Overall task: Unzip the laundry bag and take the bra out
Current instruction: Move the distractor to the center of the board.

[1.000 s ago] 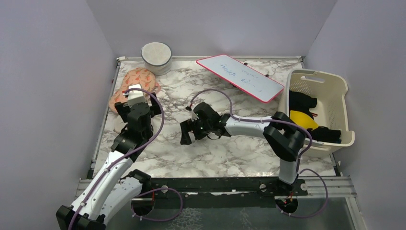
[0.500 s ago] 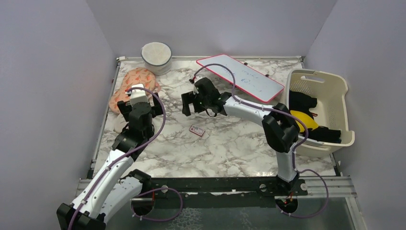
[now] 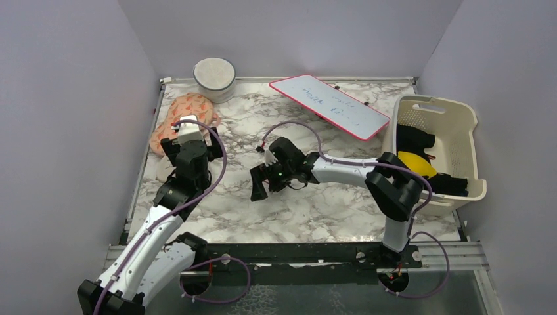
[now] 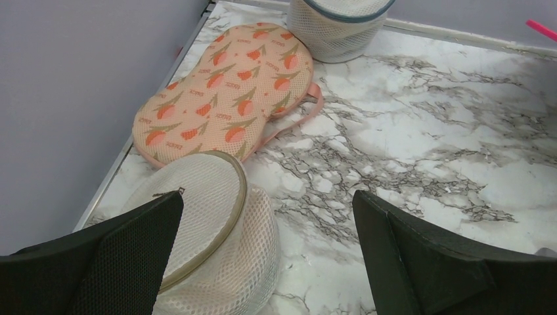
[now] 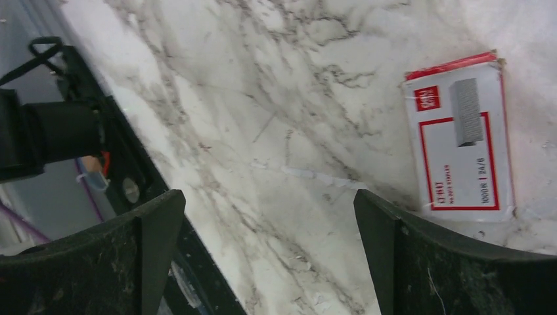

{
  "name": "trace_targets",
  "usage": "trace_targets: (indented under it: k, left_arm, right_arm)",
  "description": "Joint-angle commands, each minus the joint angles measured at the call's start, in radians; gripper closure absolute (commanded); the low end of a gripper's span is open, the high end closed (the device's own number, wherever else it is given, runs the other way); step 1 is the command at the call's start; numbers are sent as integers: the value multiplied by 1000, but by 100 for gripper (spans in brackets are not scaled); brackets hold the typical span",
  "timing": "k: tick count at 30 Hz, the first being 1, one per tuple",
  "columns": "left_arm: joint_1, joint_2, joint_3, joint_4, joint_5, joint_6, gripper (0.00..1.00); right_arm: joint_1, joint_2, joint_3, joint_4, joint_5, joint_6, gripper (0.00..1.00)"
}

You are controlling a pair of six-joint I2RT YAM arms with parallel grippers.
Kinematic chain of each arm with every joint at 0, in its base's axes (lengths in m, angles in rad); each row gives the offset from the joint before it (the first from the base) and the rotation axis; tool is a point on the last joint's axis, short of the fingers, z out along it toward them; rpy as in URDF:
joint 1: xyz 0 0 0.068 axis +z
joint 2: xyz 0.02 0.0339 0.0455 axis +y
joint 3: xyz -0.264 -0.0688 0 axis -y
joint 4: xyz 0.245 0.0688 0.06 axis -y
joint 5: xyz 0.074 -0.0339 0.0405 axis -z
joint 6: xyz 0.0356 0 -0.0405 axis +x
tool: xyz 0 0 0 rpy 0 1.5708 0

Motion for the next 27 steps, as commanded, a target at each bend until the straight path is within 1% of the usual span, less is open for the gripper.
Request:
trace_targets:
  k: [1,5,6,9,11,12,14,16,17,18,19,21,24,25,27]
  left_arm:
    - [3,12,14,7,8,-13,1]
    - [1,51,1,22,23,-25,1]
    - [2,67,2,18,25,-34,1]
    - [4,117,18,-9,73,-15,1]
    - [4,161,54,-106,67,-47,1]
    - [4,187,91,-191,55,-96,1]
    - [6,220,159,-340,72,-179,1]
    - [9,237,224,-474,135,-235,1]
    - [13,249,270,-548,159,-262,1]
    - [15,257,309,-608,173,-279,1]
    - [16,259,338,-646,182,-284,1]
    - [17,242,350,-671,167,-286,1]
    - [20,211,292,-610,155,-228,1]
    - [20,208,268,-583,157,-202,1]
    - [21,200,213,-518,188,-119,1]
  right_arm:
    - [-7,103,55,-48,103,-54,0]
    - [-22,190,125,-36,204,-114,0]
    - [-30,212,155,-43,255,-123,0]
    - [-74,286,291,-98,511,-136,0]
    - [-122,357,419,-175,634,-134,0]
    - [-143,388,482,-208,673,-138,0]
    - [-170,426,581,-255,697,-150,0]
    - [-177,442,690,-367,609,-169,0]
    - [-174,434,725,-419,546,-171,1]
    - [-169,411,723,-442,472,-162,0]
    - [-166,368,684,-429,398,-145,0]
    - [-163,237,529,-327,255,-104,0]
    - [-159,88,291,-137,42,-63,0]
    - [-151,49,234,-100,-7,-63,0]
    - [-133,-17,148,-73,-44,-56,0]
